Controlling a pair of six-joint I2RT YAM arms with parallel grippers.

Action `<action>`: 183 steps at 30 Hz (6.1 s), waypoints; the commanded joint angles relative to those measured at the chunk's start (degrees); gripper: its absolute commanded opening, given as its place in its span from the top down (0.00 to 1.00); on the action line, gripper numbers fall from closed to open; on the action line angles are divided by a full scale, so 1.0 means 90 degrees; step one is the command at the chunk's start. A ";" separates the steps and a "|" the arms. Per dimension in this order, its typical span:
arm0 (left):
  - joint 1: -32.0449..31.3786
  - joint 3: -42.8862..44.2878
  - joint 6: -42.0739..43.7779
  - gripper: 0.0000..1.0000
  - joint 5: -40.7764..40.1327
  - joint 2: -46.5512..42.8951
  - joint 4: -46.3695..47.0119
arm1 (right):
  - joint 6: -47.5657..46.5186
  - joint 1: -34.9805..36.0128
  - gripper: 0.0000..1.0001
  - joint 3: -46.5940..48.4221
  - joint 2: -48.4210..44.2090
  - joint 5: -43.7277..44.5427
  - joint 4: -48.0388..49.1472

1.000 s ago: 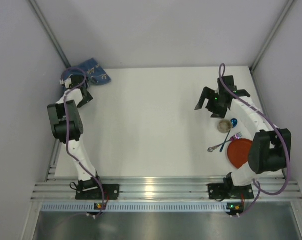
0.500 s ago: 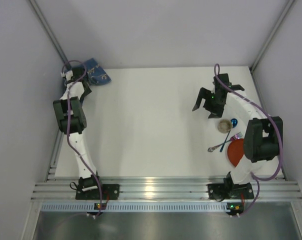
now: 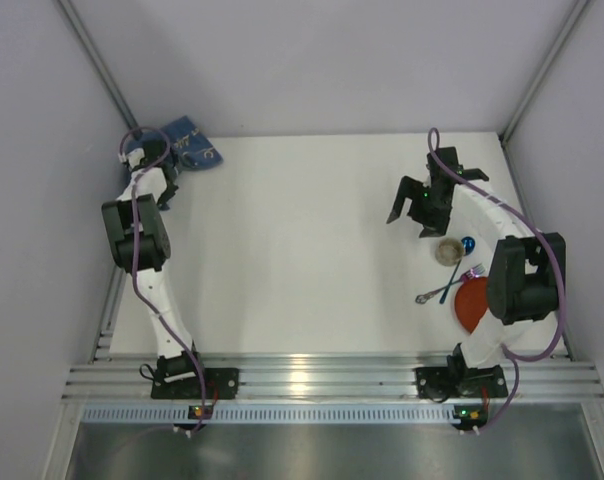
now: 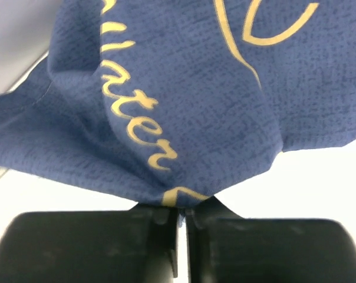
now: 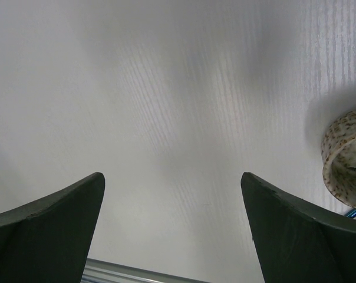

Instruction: Set the dinner table for one person

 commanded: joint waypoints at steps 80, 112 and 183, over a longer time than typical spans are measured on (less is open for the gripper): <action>-0.7023 -0.0563 -0.1141 0.02 0.1473 -0.2567 -0.2114 | -0.0344 -0.0885 0.00 -0.1338 -0.2274 0.2761 -0.0772; -0.6105 -0.5168 -0.1912 0.04 0.2096 -0.3985 -0.1450 | -0.0255 -0.1874 0.00 -0.0645 -0.0496 0.1773 -0.0616; -0.5450 -0.3899 -0.0691 0.02 0.1100 -0.5254 -0.3421 | 0.0702 0.0792 1.00 0.3989 0.2666 0.1910 -0.0694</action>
